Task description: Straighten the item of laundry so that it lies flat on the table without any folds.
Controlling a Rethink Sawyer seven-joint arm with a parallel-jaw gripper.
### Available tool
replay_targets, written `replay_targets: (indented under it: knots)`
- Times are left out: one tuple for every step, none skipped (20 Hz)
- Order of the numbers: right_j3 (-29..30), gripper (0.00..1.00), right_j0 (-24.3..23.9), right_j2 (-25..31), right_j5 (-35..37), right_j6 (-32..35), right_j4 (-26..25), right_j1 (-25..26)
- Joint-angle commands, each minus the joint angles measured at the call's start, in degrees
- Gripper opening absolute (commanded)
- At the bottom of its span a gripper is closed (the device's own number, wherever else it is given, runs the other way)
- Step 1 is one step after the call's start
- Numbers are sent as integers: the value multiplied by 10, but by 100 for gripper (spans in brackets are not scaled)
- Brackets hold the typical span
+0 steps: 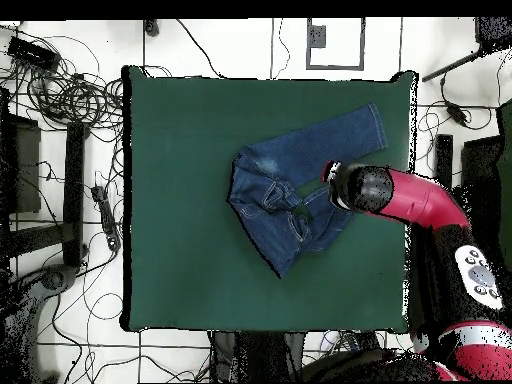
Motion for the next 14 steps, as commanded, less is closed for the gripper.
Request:
replay_targets:
  knots:
    - [115, 100, 10, 8, -43, 47, -22, 25]
    - [119, 100, 10, 6, -49, 49, -23, 27]
    - [123, 100, 11, 4, -55, 52, -23, 29]
    - [126, 100, 13, 2, -61, 56, -23, 30]
    - [130, 100, 14, 0, -67, 58, -22, 31]
    - [133, 100, 15, 0, -72, 59, -22, 32]
    - [136, 100, 15, -1, -75, 59, -22, 33]
    - [138, 100, 15, -2, -77, 58, -21, 32]
    - [140, 100, 15, -1, -79, 57, -20, 33]
    - [141, 100, 16, -2, -82, 57, -20, 35]
    - [140, 100, 16, -3, -86, 57, -20, 38]
    - [139, 100, 17, -3, -89, 57, -19, 42]
    - [136, 100, 18, -4, -94, 58, -19, 47]
    - [133, 100, 18, -5, -100, 60, -19, 53]
